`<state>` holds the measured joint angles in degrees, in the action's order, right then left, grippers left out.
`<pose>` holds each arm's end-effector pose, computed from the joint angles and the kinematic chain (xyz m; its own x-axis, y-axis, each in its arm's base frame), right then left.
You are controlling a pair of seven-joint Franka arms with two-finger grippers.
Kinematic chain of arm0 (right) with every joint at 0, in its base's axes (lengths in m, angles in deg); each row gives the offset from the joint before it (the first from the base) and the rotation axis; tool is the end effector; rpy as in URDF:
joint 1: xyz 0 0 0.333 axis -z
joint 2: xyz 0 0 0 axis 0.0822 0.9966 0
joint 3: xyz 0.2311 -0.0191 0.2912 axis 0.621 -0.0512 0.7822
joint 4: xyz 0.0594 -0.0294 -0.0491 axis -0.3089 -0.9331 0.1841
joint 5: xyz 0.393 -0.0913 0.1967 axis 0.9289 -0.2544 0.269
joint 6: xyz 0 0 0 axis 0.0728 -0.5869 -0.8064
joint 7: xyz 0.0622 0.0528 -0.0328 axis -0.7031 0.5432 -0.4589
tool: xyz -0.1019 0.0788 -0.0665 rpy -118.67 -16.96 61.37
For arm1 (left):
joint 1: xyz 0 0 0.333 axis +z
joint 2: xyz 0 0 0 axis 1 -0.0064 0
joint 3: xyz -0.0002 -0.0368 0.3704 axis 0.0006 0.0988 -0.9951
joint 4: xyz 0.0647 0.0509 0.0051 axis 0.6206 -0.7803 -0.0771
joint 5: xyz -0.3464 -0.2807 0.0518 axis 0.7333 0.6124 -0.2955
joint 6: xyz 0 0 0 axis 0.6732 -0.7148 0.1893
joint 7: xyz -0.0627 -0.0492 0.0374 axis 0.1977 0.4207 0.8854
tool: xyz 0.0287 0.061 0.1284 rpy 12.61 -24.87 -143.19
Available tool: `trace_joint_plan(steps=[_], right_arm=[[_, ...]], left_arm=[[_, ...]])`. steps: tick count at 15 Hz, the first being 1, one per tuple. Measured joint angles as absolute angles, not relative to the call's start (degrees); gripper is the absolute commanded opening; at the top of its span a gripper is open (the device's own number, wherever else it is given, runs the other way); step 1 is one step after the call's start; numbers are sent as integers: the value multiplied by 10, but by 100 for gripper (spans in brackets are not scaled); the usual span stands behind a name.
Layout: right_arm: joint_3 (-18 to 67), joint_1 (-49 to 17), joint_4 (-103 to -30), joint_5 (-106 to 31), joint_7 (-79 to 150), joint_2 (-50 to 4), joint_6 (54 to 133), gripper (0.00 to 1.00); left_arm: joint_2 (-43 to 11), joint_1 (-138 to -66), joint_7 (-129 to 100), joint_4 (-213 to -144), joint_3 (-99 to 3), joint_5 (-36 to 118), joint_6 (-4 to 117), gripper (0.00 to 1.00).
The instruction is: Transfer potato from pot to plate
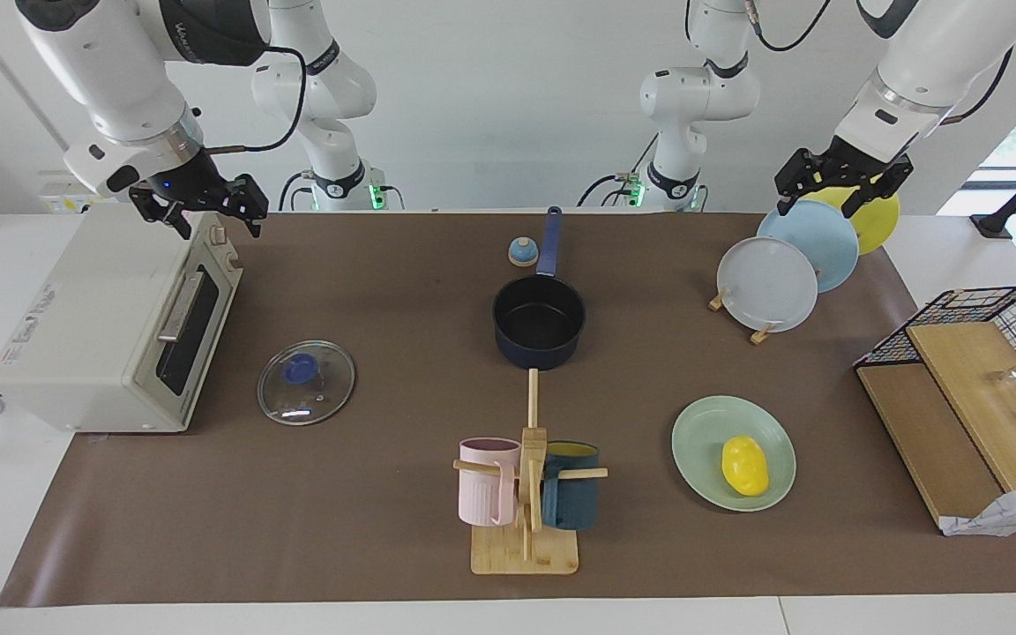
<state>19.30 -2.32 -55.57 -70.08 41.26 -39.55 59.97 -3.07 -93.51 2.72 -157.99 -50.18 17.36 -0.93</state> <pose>0.5870 -0.0087 0.6231 0.9902 0.0386 -0.1340 0.0433 -0.9985 0.0329 0.5722 -0.0538 0.6679 0.9891 -0.1162 -0.0903 -0.1145 -0.9931 0.0242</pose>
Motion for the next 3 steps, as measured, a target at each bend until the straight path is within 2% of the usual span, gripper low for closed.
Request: trace_joint_plan(steps=[3], right_arm=[[194, -23, -556, -701, 413, -396, 600, 100]], left_arm=[[-31, -931, 27, -1580, -500, 174, -9, 100]])
